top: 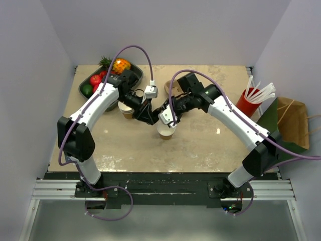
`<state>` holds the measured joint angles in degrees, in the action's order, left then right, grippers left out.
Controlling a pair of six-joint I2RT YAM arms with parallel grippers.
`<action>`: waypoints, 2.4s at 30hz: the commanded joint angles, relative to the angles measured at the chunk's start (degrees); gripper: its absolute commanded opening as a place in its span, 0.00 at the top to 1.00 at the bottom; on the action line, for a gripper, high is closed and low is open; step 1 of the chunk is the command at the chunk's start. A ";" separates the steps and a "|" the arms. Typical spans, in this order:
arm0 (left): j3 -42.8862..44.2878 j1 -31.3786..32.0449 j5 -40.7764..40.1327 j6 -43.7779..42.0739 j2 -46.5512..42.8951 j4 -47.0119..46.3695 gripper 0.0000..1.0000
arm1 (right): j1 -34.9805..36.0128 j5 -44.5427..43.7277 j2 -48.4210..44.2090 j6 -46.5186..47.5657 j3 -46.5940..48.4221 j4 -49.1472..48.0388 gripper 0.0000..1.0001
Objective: Pack the takeout coffee
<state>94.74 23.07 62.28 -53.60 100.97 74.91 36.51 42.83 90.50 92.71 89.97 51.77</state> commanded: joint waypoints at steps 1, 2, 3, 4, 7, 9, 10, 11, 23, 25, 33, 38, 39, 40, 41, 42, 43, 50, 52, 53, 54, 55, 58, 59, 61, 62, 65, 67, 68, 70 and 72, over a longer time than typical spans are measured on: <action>0.18 0.40 1.26 -1.15 -2.27 0.50 0.91 | 0.66 -1.78 -0.94 5.20 0.38 0.88 0.58; 0.10 0.40 1.09 -1.06 -2.18 0.50 0.91 | 0.75 -2.13 -0.76 5.12 0.55 0.70 0.59; 0.18 0.40 1.00 -0.89 -2.18 0.50 0.91 | 1.01 -2.48 -0.68 5.12 0.55 0.44 0.60; 0.27 0.40 1.00 -0.98 -2.18 0.50 0.91 | 1.10 -2.75 -0.76 5.12 0.21 0.18 0.62; 0.18 0.40 1.00 -0.80 -2.09 0.50 0.91 | 1.54 -3.89 -1.03 5.38 -0.76 -1.32 0.64; 0.27 0.48 1.00 -0.89 -2.09 0.50 0.91 | 1.63 -4.42 -1.20 5.73 -0.94 -1.58 0.66; 0.36 0.48 1.00 -0.89 -2.00 0.50 0.91 | 1.63 -4.42 -1.20 5.91 -0.94 -1.58 0.66; 0.62 0.48 1.00 -0.89 -2.00 0.50 0.91 | 1.81 -4.51 -1.11 6.08 -0.94 -1.50 0.66; 0.89 0.57 0.82 -1.15 -1.65 0.50 0.91 | 4.00 -6.62 -0.67 7.05 -1.56 -1.85 0.79; 0.97 0.57 0.48 -1.41 -1.65 0.50 0.91 | 4.18 -6.97 -0.59 7.40 -1.64 -1.67 0.83; 3.17 -0.13 -0.93 -1.24 -2.62 0.15 0.52 | 4.36 -8.55 -0.85 2.77 -1.12 -0.62 1.00; 1.51 -4.60 -0.75 6.21 -6.91 -11.14 0.39 | 1.12 -7.06 -1.20 -11.12 0.11 1.05 1.00; -0.06 -5.31 -1.54 10.41 -9.71 -14.59 0.37 | 0.24 -6.36 -1.38 -16.80 0.11 1.14 1.00; -4.00 -6.71 -3.64 12.54 -11.39 -18.28 0.37 | -0.73 -4.44 -1.73 -19.81 0.11 1.32 1.00; -6.47 -7.07 -5.31 17.95 -13.15 -27.27 0.37 | -3.09 -3.29 -1.99 -23.06 -0.06 0.45 1.00; -9.19 -7.33 -7.24 20.71 -16.82 -32.15 0.37 | -4.51 -2.06 -2.34 -31.45 -0.32 -0.61 1.00; -14.88 -7.51 -10.31 23.17 -18.86 -36.98 0.36 | -6.00 1.35 -2.34 -36.15 -0.41 -2.79 1.00; -30.84 -6.29 -17.11 40.94 -27.23 -66.03 0.30 | -15.41 21.38 2.93 -69.97 1.17 -3.94 1.00; -31.63 -4.53 -17.54 41.21 -26.53 -66.56 0.30 | -15.59 23.26 1.71 -77.99 -3.38 -12.33 1.00; -32.07 -3.92 -18.15 41.56 -26.44 -67.78 0.30 | -15.51 25.01 1.35 -84.99 -5.14 -14.83 1.00; -32.59 -2.34 -18.94 41.91 -26.61 -68.84 0.30 | -15.59 25.89 1.26 -88.28 -7.77 -16.94 1.00; -33.56 -1.63 -20.43 42.18 -26.79 -69.72 0.30 | -15.77 26.86 1.69 -91.70 -8.84 -21.14 1.00; -34.79 0.92 -21.76 43.41 -26.96 -71.92 0.30 | -16.64 30.21 2.31 -106.47 -14.20 -31.94 1.00; -34.88 1.45 -21.85 44.10 -26.96 -71.93 0.30 | -16.91 30.38 2.49 -111.38 -15.43 -34.08 1.00; -35.50 2.77 -22.11 44.37 -26.96 -71.75 0.30 | -17.70 30.47 3.28 -113.27 -16.94 -35.60 1.00; -35.76 2.94 -22.12 45.16 -27.05 -71.58 0.30 | -17.96 30.47 4.32 -114.40 -17.37 -35.51 1.00; -36.47 3.21 -22.11 46.30 -26.97 -71.40 0.30 | -19.19 29.77 6.52 -118.35 -18.77 -37.26 1.00; -36.91 3.30 -22.55 46.66 -26.62 -71.31 0.30 | -20.07 29.16 7.49 -119.95 -19.48 -38.49 1.00; -36.99 3.30 -22.82 47.18 -26.35 -71.40 0.30 | -20.34 29.15 8.46 -121.26 -20.18 -38.76 1.00; -37.52 3.38 -23.17 47.62 -25.82 -71.84 0.30 | -20.86 29.07 9.43 -122.41 -20.80 -39.81 1.00; -37.78 3.47 -23.26 48.42 -25.03 -72.10 0.30 | -21.04 29.07 10.22 -123.20 -21.42 -40.08 1.00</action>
<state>57.71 26.28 39.79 -7.64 74.83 6.39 15.97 70.22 100.12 -24.88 69.56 15.73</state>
